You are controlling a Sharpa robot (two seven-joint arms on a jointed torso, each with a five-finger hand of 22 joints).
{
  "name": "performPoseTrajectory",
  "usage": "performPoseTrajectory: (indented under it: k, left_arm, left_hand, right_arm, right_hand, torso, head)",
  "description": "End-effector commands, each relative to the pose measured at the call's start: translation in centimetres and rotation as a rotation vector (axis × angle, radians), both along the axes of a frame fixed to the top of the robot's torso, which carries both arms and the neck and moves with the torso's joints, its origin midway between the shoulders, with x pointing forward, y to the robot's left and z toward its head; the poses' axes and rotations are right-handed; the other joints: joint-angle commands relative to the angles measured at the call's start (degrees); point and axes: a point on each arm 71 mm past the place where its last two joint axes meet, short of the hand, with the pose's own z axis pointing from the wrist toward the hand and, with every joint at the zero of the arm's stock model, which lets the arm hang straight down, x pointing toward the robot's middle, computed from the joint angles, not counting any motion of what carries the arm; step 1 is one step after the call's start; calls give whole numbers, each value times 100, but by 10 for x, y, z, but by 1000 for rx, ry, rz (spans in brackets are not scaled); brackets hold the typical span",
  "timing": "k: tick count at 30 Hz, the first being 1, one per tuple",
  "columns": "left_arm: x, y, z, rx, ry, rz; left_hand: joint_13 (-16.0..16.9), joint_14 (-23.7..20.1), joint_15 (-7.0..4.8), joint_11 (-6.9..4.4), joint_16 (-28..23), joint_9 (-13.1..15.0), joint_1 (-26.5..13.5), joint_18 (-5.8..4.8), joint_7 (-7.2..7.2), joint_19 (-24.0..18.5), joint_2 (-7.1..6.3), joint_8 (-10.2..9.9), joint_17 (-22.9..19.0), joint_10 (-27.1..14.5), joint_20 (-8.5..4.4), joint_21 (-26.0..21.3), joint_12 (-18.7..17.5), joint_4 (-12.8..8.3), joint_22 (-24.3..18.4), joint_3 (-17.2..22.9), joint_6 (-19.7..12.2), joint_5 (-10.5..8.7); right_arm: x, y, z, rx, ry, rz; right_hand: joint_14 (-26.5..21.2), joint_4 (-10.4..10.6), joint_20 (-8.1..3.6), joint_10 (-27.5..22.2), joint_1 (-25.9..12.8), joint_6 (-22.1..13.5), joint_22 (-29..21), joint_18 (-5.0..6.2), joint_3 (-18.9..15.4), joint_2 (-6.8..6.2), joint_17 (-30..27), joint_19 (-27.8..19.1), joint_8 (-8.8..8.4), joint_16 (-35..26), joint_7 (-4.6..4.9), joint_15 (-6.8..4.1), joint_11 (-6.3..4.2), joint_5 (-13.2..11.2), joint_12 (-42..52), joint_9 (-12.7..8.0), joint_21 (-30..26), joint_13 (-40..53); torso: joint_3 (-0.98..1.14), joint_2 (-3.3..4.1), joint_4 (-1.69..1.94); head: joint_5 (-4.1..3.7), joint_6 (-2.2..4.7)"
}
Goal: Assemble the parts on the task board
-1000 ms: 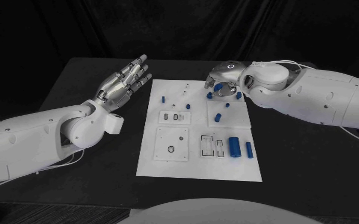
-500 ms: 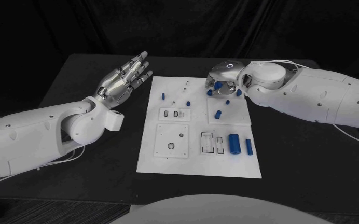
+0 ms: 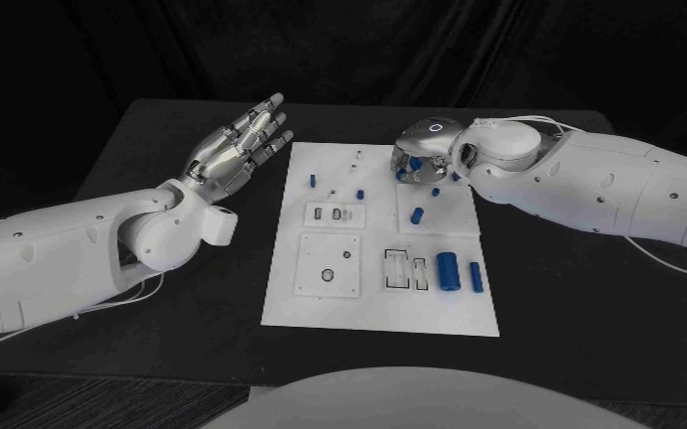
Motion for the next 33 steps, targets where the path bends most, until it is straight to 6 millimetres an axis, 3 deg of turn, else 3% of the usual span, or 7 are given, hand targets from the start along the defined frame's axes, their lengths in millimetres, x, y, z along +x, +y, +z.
performPoseTrajectory:
  k: [1, 5, 9, 19, 23, 30, 33]
  left_arm:
    - [0, -1, 5, -36, -40, -9]
    - [0, 0, 4, -35, -38, -9]
    - [0, 2, 4, -32, -36, -5]
    - [-1, 4, 4, -24, -32, 2]
    - [0, 2, 4, -23, -30, -1]
    - [1, 0, 3, -26, -29, -9]
    - [1, -1, 3, -26, -28, -12]
  left_hand:
    - [-8, 4, 29, 42, -21, 6, 70, 48, 15, 4, -4, 22, -6, 12, 45, -19, -37, -10, -9, 33, 17, 30]
    - [-8, 4, 39, 57, -21, 9, 93, 48, 30, 4, 0, 26, -6, 12, 56, -19, -37, -16, -9, 46, 36, 62]
    - [-8, 4, 48, 73, -21, 10, 120, 48, 46, 4, 3, 29, -6, 12, 66, -19, -37, -27, -9, 60, 52, 101]
    - [-8, 4, 66, 99, -21, 15, 184, 50, 69, 4, -13, 37, -6, 12, 87, -19, -37, -60, -9, 86, 92, 216]
    - [-8, 4, 75, 107, -21, 16, 207, 50, 76, 4, -18, 39, -6, 12, 99, -19, -37, -71, -9, 96, 103, 268]
    - [-8, 4, 89, 114, -21, 16, 240, 50, 82, 4, -19, 39, -6, 12, 119, -19, -37, -91, -9, 115, 106, 340]
    - [-8, 4, 93, 118, -21, 16, 251, 50, 85, 4, -17, 40, -6, 12, 125, -19, -37, -98, -9, 122, 110, 364]
  right_arm:
    - [-1, 1, 0, 23, -20, 26]
    - [-2, 1, 2, 49, -41, 39]
    - [-5, 2, 10, 102, -74, 52]
    - [2, 15, 56, 204, -69, 23]
    - [8, 21, 63, 219, -65, 17]
    - [18, 31, 63, 218, -59, 16]
    - [22, 35, 60, 214, -54, 15]
  right_hand:
    - [4, 8, 15, 161, 26, 155, 116, -74, 163, -50, 93, -31, 53, 70, 27, -6, -29, 30, 25, 44, 83, -12]
    - [-8, -60, -38, 533, 175, 551, 265, -83, 416, -27, 187, -53, 215, 127, 71, -72, -116, 43, 90, 156, 190, -4]
    - [-5, -115, -70, 779, 273, 770, 364, -92, 528, -15, 259, -62, 289, 167, 44, -103, -162, 44, 114, 219, 262, -6]
    - [-1, -93, -83, 830, 255, 802, 429, -100, 549, -41, 307, -75, 268, 193, 35, -112, -171, -82, 57, 235, 305, -25]
    - [1, -94, -83, 831, 257, 800, 443, -103, 552, -41, 322, -71, 265, 201, 35, -113, -171, -85, 54, 235, 314, -25]
    - [9, -98, -84, 831, 274, 769, 482, -108, 575, -45, 372, -70, 233, 230, 41, -112, -167, -88, 25, 229, 339, -29]
    - [10, -103, -84, 837, 286, 763, 501, -111, 587, -45, 384, -69, 223, 236, 43, -111, -167, -74, 17, 228, 352, -29]
  torso:
    - [-3, -4, -2]
    - [-6, -7, -2]
    - [-6, -9, -2]
    - [-13, -9, -7]
    - [-16, -12, -14]
    - [-29, -5, 22]
    - [-35, -11, 20]
  head:
    - [-3, -13]
    - [1, -21]
    - [49, 3]
    - [93, 62]
    - [95, 78]
    - [78, 61]
    - [92, 57]
